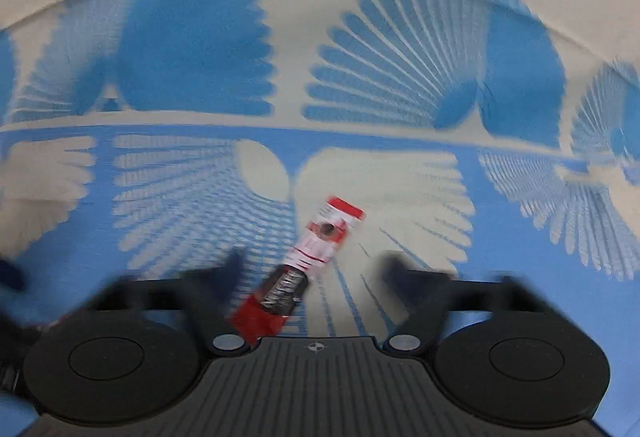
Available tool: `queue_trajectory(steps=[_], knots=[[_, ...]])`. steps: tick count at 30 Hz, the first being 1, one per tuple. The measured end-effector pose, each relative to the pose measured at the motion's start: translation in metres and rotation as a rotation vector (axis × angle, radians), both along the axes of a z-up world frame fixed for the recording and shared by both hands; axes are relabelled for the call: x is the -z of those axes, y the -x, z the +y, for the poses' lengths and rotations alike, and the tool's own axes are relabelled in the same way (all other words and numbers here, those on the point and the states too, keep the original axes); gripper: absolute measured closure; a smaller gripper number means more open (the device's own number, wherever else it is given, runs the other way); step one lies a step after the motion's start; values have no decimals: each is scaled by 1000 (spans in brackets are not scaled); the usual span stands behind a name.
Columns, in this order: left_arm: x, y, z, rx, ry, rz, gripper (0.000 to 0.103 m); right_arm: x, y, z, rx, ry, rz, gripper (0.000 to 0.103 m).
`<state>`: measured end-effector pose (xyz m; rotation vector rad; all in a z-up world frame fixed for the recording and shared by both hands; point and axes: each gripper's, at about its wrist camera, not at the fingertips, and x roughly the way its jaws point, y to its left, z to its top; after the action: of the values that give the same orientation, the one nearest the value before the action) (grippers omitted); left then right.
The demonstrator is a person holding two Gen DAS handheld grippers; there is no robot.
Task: Organize snacks
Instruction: 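Grasp the small red candy with left gripper while right gripper grasps Nescafe stick, then carry the red candy and Nescafe stick over the box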
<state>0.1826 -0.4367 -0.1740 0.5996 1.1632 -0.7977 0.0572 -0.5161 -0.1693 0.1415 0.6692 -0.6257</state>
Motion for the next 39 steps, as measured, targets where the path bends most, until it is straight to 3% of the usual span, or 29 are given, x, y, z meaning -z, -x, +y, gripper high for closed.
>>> queue_trajectory(steps=[1, 3, 6, 13, 19, 24, 32, 39], knots=[[-3, 0, 2, -7, -5, 23, 83, -2, 0, 3, -17, 6, 17, 78], [-11, -1, 13, -59, 18, 78, 84, -5, -2, 8, -26, 4, 61, 85], [-31, 10, 29, -62, 41, 50, 84, -15, 5, 17, -5, -9, 74, 85], [-93, 59, 64, -23, 126, -7, 84, -68, 72, 61, 61, -52, -57, 85], [-141, 113, 119, 17, 200, -36, 84, -113, 128, 123, 65, -49, -131, 85], [-177, 153, 178, 24, 239, -49, 85, -155, 168, 191, 14, -22, -184, 85], [-214, 204, 294, -12, 266, -86, 84, -198, 226, 290, -65, -34, -226, 85], [-222, 220, 394, -110, 212, -129, 84, -216, 248, 366, -171, -83, -220, 85]])
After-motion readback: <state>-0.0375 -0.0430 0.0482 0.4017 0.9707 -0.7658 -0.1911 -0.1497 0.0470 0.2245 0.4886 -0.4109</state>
